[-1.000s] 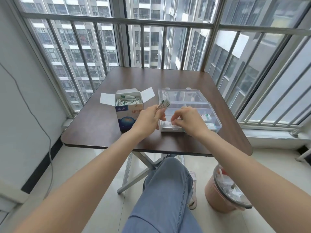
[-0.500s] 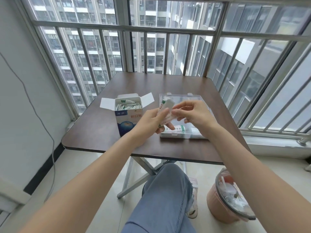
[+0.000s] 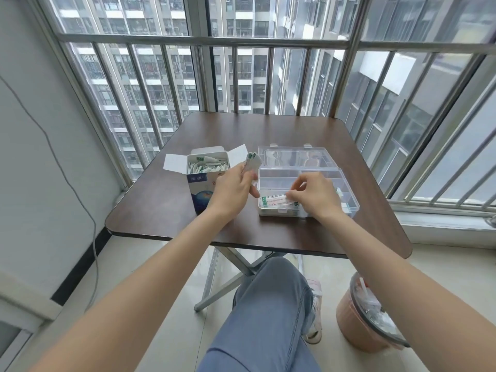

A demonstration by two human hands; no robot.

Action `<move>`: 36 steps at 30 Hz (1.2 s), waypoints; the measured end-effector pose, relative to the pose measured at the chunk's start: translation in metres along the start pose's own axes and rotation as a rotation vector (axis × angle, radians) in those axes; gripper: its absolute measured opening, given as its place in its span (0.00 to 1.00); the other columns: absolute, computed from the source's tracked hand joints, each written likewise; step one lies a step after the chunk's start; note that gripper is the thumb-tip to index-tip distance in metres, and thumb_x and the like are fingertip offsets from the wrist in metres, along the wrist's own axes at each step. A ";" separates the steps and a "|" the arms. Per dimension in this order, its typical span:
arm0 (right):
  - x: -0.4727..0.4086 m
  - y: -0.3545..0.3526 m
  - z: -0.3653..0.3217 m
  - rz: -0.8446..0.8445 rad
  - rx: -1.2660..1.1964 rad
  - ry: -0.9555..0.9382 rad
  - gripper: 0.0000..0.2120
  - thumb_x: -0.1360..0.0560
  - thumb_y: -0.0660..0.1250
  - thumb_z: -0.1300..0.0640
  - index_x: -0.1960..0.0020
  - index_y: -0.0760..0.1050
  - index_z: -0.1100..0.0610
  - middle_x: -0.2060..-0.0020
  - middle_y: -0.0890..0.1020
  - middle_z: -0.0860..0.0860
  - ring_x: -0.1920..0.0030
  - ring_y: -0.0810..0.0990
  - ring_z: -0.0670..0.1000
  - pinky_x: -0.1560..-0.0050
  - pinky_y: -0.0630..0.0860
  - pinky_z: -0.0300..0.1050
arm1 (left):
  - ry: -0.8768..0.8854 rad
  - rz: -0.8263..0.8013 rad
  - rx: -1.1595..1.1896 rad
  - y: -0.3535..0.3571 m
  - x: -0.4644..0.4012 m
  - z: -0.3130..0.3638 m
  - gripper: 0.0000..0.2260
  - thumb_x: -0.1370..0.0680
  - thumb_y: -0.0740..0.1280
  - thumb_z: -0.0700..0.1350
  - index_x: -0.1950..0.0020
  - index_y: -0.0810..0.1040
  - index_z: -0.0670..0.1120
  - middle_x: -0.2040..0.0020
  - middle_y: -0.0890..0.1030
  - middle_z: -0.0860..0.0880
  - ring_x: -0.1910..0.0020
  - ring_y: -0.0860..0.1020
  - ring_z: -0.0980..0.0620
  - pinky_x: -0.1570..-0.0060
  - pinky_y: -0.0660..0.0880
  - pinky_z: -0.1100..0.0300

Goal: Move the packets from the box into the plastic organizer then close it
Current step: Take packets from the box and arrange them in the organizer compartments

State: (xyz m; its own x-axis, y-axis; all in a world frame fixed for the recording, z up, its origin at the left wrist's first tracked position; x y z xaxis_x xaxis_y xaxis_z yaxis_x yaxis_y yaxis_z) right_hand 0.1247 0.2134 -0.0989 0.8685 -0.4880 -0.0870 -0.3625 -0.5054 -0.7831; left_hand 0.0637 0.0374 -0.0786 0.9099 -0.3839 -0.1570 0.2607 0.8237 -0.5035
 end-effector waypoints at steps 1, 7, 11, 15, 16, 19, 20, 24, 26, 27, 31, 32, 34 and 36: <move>0.002 0.000 -0.004 -0.003 0.055 -0.011 0.04 0.31 0.72 0.54 0.59 0.77 0.53 0.57 0.82 0.51 0.49 0.78 0.54 0.53 0.73 0.47 | 0.003 -0.006 -0.004 0.000 0.000 0.000 0.10 0.18 0.56 0.45 0.54 0.74 0.46 0.69 0.80 0.53 0.69 0.71 0.58 0.57 0.70 0.58; 0.006 0.002 -0.013 -0.021 0.207 -0.061 0.06 0.30 0.72 0.52 0.56 0.79 0.54 0.51 0.81 0.52 0.47 0.78 0.55 0.52 0.74 0.47 | 0.041 -0.095 -0.059 0.012 -0.001 0.006 0.11 0.18 0.56 0.47 0.53 0.73 0.44 0.58 0.83 0.51 0.75 0.71 0.54 0.71 0.68 0.70; 0.006 0.002 -0.018 -0.020 0.270 -0.090 0.08 0.29 0.71 0.50 0.55 0.81 0.54 0.51 0.81 0.51 0.47 0.78 0.54 0.53 0.72 0.46 | 0.049 -0.125 -0.109 0.021 -0.002 0.011 0.10 0.17 0.55 0.47 0.53 0.73 0.44 0.57 0.82 0.51 0.75 0.71 0.56 0.72 0.68 0.73; 0.007 0.004 -0.019 -0.035 0.287 -0.114 0.09 0.28 0.70 0.50 0.54 0.81 0.55 0.52 0.81 0.51 0.48 0.78 0.53 0.53 0.72 0.46 | 0.055 -0.155 -0.080 0.026 -0.002 0.009 0.09 0.18 0.58 0.47 0.52 0.74 0.45 0.59 0.82 0.52 0.76 0.73 0.57 0.72 0.69 0.72; 0.006 0.000 -0.021 -0.014 0.241 -0.132 0.08 0.27 0.69 0.51 0.54 0.81 0.55 0.53 0.81 0.51 0.49 0.78 0.52 0.53 0.72 0.45 | 0.049 -0.162 -0.033 0.026 -0.002 0.007 0.07 0.18 0.59 0.46 0.52 0.74 0.45 0.60 0.83 0.52 0.77 0.74 0.57 0.70 0.70 0.69; 0.006 -0.014 -0.029 -0.034 -0.233 -0.115 0.10 0.25 0.67 0.51 0.52 0.80 0.57 0.60 0.81 0.50 0.63 0.77 0.45 0.64 0.71 0.38 | -0.010 -0.210 0.228 0.023 0.000 0.003 0.04 0.20 0.62 0.43 0.54 0.74 0.48 0.63 0.84 0.50 0.78 0.73 0.58 0.73 0.69 0.66; 0.007 -0.013 -0.029 -0.096 -0.433 -0.060 0.12 0.24 0.66 0.49 0.52 0.80 0.58 0.64 0.80 0.50 0.70 0.73 0.44 0.71 0.67 0.36 | -0.021 -0.238 0.305 0.023 0.002 0.004 0.03 0.20 0.63 0.42 0.53 0.74 0.48 0.63 0.84 0.49 0.78 0.73 0.58 0.73 0.69 0.67; 0.018 0.002 -0.031 -0.300 -0.758 0.058 0.09 0.25 0.68 0.52 0.54 0.78 0.59 0.74 0.77 0.52 0.81 0.66 0.45 0.78 0.60 0.33 | 0.013 -0.329 0.411 0.032 0.011 0.013 0.02 0.20 0.63 0.43 0.50 0.75 0.48 0.62 0.84 0.48 0.76 0.72 0.57 0.70 0.68 0.64; 0.020 0.007 -0.032 -0.333 -0.937 0.090 0.05 0.24 0.67 0.58 0.57 0.77 0.59 0.74 0.79 0.50 0.79 0.71 0.44 0.76 0.65 0.32 | 0.014 -0.350 0.433 0.036 0.015 0.015 0.04 0.19 0.61 0.44 0.50 0.75 0.49 0.62 0.84 0.49 0.76 0.72 0.56 0.71 0.68 0.64; 0.021 0.007 -0.032 -0.340 -1.024 0.112 0.05 0.24 0.66 0.60 0.58 0.76 0.60 0.74 0.80 0.50 0.77 0.74 0.43 0.75 0.68 0.31 | 0.009 -0.350 0.446 0.037 0.015 0.015 0.05 0.19 0.60 0.45 0.51 0.74 0.48 0.63 0.83 0.49 0.75 0.72 0.56 0.71 0.67 0.65; 0.018 0.003 -0.025 -0.317 -1.271 0.255 0.12 0.23 0.64 0.54 0.60 0.75 0.60 0.70 0.82 0.53 0.72 0.81 0.46 0.71 0.76 0.32 | -0.007 -0.247 0.381 0.019 0.009 0.011 0.08 0.18 0.58 0.47 0.47 0.74 0.45 0.61 0.83 0.47 0.76 0.70 0.56 0.74 0.66 0.67; 0.014 0.000 -0.020 -0.297 -1.256 0.265 0.14 0.23 0.64 0.52 0.62 0.75 0.60 0.69 0.82 0.54 0.71 0.81 0.46 0.70 0.77 0.33 | -0.012 -0.196 0.334 0.012 0.006 0.007 0.09 0.18 0.58 0.47 0.49 0.75 0.45 0.62 0.83 0.48 0.77 0.69 0.56 0.74 0.66 0.66; 0.010 -0.005 -0.017 -0.283 -1.087 0.203 0.11 0.22 0.64 0.55 0.62 0.74 0.60 0.67 0.80 0.55 0.72 0.80 0.44 0.69 0.75 0.32 | -0.025 -0.080 0.265 -0.003 0.002 -0.003 0.10 0.18 0.58 0.47 0.54 0.75 0.47 0.65 0.82 0.49 0.77 0.69 0.55 0.73 0.66 0.65; 0.006 -0.007 -0.013 -0.278 -0.830 0.112 0.05 0.24 0.66 0.63 0.59 0.74 0.59 0.65 0.79 0.54 0.72 0.79 0.43 0.69 0.73 0.31 | -0.025 -0.018 0.264 -0.010 0.000 -0.006 0.10 0.18 0.58 0.47 0.55 0.75 0.47 0.66 0.82 0.49 0.76 0.69 0.54 0.72 0.66 0.63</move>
State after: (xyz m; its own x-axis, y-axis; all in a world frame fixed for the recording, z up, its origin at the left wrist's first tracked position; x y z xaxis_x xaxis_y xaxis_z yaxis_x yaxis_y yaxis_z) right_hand 0.1276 0.2049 -0.0862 0.9391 -0.3159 0.1352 -0.3100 -0.9486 -0.0636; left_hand 0.0593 0.0264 -0.0789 0.9112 -0.3915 -0.1279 0.3486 0.8986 -0.2665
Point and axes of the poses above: each hand's wrist, its own x-axis away from the middle knuckle, its own y-axis out of the palm, z = x × y, the point moved 10 cm from there along -x, towards the middle knuckle
